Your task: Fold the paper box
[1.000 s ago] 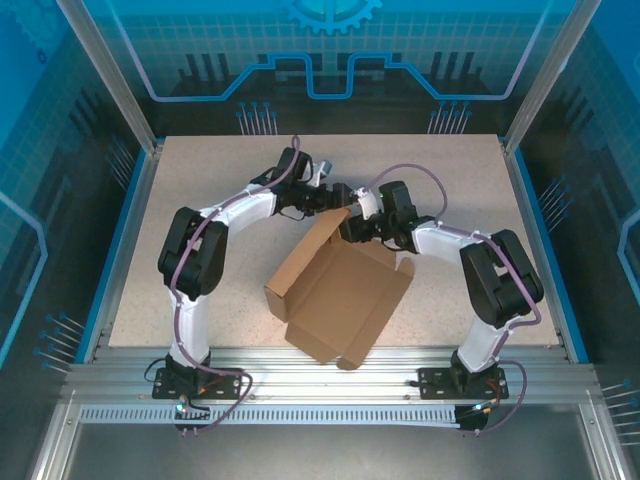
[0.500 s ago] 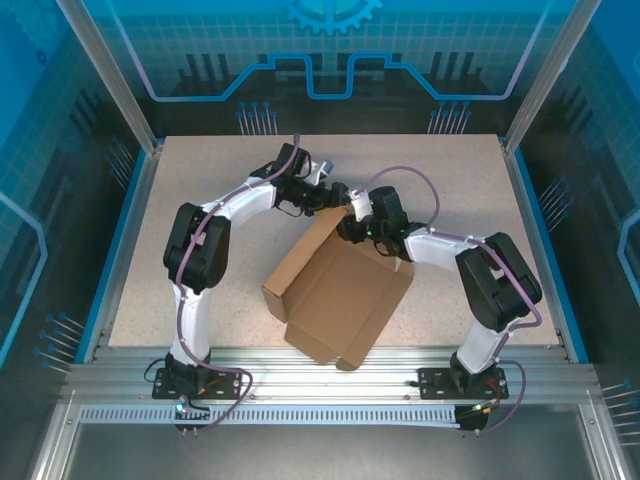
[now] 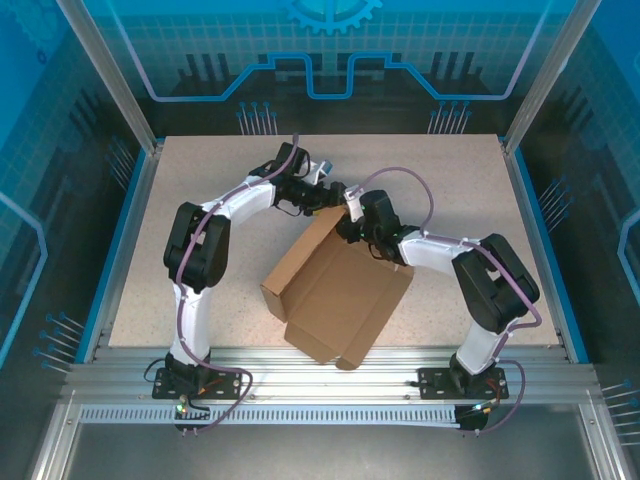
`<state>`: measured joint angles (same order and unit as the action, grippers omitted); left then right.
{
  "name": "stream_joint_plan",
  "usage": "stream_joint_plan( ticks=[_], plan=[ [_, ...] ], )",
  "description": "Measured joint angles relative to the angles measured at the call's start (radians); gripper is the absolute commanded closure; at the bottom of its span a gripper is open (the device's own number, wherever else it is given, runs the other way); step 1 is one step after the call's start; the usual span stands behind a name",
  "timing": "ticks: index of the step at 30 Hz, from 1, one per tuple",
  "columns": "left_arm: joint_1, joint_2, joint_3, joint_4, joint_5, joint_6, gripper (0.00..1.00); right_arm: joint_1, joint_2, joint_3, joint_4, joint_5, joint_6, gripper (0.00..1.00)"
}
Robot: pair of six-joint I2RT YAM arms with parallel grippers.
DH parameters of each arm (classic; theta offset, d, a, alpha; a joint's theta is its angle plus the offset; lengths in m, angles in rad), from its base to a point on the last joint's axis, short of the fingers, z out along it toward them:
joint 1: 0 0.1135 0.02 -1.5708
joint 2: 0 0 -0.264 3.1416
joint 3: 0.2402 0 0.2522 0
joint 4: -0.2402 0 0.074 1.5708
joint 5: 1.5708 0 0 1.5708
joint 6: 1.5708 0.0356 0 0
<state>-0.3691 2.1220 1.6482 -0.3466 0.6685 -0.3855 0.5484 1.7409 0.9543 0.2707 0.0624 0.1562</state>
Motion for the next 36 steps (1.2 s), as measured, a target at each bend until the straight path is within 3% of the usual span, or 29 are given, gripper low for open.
stream_joint_plan(
  ticks=[11, 19, 27, 36],
  plan=[
    [0.003, 0.000, 0.039, -0.063, -0.029, 0.005, 0.01, 0.008, -0.009, -0.009, 0.007, 0.002, 0.032, 0.57],
    [0.010, -0.002, 0.153, -0.122, -0.068, 0.004, 0.01, 0.013, -0.107, -0.072, -0.019, -0.047, 0.088, 0.47],
    [0.010, -0.061, 0.163, -0.187, -0.144, 0.039, 0.01, 0.020, -0.223, -0.222, -0.048, -0.109, 0.126, 0.37],
    [-0.005, -0.163, 0.170, -0.401, -0.303, 0.183, 0.01, 0.013, -0.438, -0.333, -0.099, -0.213, 0.187, 0.05]
  ],
)
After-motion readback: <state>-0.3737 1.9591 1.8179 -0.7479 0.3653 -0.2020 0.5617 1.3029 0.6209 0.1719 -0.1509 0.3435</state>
